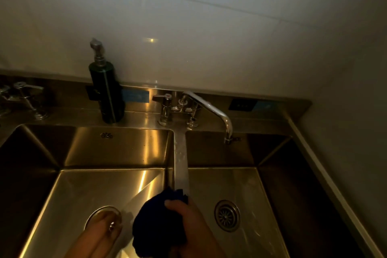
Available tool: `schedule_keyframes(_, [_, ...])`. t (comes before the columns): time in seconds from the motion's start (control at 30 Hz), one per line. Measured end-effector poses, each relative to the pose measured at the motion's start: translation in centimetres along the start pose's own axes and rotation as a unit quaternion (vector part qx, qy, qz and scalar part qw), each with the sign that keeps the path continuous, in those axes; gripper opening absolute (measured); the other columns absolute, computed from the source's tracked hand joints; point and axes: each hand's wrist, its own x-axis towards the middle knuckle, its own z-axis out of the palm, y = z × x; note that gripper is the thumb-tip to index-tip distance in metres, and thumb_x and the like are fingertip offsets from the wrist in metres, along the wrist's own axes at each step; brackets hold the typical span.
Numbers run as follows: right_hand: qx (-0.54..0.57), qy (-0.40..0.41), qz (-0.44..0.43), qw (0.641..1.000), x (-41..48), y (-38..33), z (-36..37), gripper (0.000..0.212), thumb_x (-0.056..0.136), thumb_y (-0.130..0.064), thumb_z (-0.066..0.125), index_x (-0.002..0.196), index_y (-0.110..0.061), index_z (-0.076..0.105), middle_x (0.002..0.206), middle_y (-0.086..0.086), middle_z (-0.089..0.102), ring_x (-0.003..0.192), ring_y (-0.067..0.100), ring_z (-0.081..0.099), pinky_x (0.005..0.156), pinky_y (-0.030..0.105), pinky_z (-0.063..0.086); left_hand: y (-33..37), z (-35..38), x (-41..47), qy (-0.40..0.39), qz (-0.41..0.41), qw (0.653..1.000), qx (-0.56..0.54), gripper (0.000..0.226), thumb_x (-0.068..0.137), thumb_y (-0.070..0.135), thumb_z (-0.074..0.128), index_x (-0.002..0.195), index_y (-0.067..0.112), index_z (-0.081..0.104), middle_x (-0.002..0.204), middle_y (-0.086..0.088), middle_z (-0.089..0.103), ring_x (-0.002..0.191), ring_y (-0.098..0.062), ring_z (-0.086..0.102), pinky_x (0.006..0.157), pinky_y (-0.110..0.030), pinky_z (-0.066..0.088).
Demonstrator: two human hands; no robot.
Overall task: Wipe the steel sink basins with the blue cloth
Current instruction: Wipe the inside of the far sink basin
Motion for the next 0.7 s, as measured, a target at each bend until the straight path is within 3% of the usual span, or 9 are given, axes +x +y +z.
schedule_keyframes(0.03, [0.006,0.000,-0.003,1.000,-0.7,-0.7,-0.8,0.036,0.080,0.005,0.064,0.113,-0.006,0.060,0.111,0.025,0.066,0.104,0.044,0.062,0.095,0.057,0.047,1.6,-0.8,0.1,0.045,0.000,0.997,-0.069,0.023,0.085,-0.003,0.063,0.088,0.018,0.074,0.087,0.000,0.066,0.087,-0.001,0.059,0.080,-0.005,0.037])
schedule_keyframes(0.07, [0.009,0.001,-0.006,1.000,-1.5,-1.3,-1.5,0.036,0.079,0.005,0.064,0.113,-0.007,0.061,0.111,0.026,0.066,0.104,0.045,0.062,0.097,0.058,0.045,1.9,-0.6,0.5,0.037,-0.031,0.990,-0.129,0.016,0.088,0.010,0.062,0.097,0.020,0.071,0.107,0.000,0.064,0.104,-0.013,0.058,0.091,-0.016,0.038])
schedule_keyframes(0.1, [0.010,0.004,-0.010,1.000,-2.2,-1.8,-2.2,0.037,0.077,0.004,0.065,0.112,-0.007,0.062,0.111,0.026,0.066,0.105,0.046,0.061,0.098,0.060,0.044,2.0,-0.4,0.5,0.028,-0.028,0.994,-0.106,0.012,0.090,0.018,0.061,0.100,0.023,0.067,0.117,-0.004,0.060,0.110,-0.019,0.056,0.095,-0.022,0.038])
schedule_keyframes(0.13, [0.013,0.007,-0.015,1.000,-2.9,-2.3,-2.9,0.040,0.073,0.002,0.067,0.112,-0.008,0.062,0.111,0.025,0.067,0.105,0.046,0.061,0.099,0.060,0.044,2.3,-0.3,0.5,0.018,-0.027,0.994,-0.103,0.008,0.090,0.022,0.061,0.095,0.028,0.062,0.118,-0.005,0.059,0.109,-0.020,0.056,0.095,-0.026,0.039])
schedule_keyframes(0.23, [0.021,0.015,-0.047,0.999,-4.6,-3.3,-5.2,0.048,0.066,-0.004,0.070,0.113,-0.007,0.063,0.106,0.023,0.071,0.101,0.044,0.064,0.089,0.055,0.051,3.1,0.4,0.2,0.058,-0.010,0.990,-0.126,0.025,0.087,0.018,0.064,0.079,0.039,0.053,0.103,-0.004,0.064,0.089,-0.019,0.059,0.080,-0.030,0.042])
schedule_keyframes(0.3, [0.012,0.022,-0.071,0.997,-5.5,-3.8,-7.2,0.050,0.068,-0.007,0.070,0.117,-0.009,0.062,0.107,0.021,0.071,0.099,0.042,0.066,0.081,0.050,0.055,4.0,0.8,-0.2,0.073,0.004,0.985,-0.154,0.021,0.087,0.015,0.063,0.081,0.035,0.058,0.100,-0.002,0.064,0.084,-0.014,0.060,0.076,-0.029,0.042])
schedule_keyframes(0.47, [-0.053,0.069,-0.144,0.986,-7.1,-4.4,-13.1,0.048,0.068,-0.018,0.072,0.115,-0.019,0.061,0.100,0.011,0.074,0.088,0.031,0.072,0.067,0.042,0.058,8.7,1.0,-1.5,0.209,0.040,0.961,-0.177,0.015,0.088,0.005,0.060,0.090,0.018,0.067,0.096,-0.002,0.058,0.080,-0.014,0.055,0.073,-0.032,0.042])
schedule_keyframes(0.57, [-0.113,0.142,-0.171,0.968,-6.7,-4.5,-17.0,0.038,0.081,-0.018,0.071,0.117,-0.021,0.059,0.106,0.009,0.071,0.093,0.030,0.070,0.074,0.046,0.059,12.8,0.7,-2.4,0.256,0.068,0.940,-0.213,0.014,0.089,0.003,0.056,0.092,0.011,0.067,0.100,0.000,0.054,0.089,-0.015,0.055,0.083,-0.033,0.043])
schedule_keyframes(0.7, [-0.183,0.188,-0.152,0.953,-5.6,-4.9,-21.7,0.036,0.085,-0.021,0.070,0.117,-0.018,0.053,0.114,0.011,0.063,0.101,0.031,0.064,0.090,0.054,0.053,18.3,0.6,-3.3,0.265,0.113,0.929,-0.235,0.019,0.090,0.016,0.047,0.092,0.017,0.066,0.106,0.006,0.053,0.098,-0.007,0.051,0.089,-0.028,0.041])
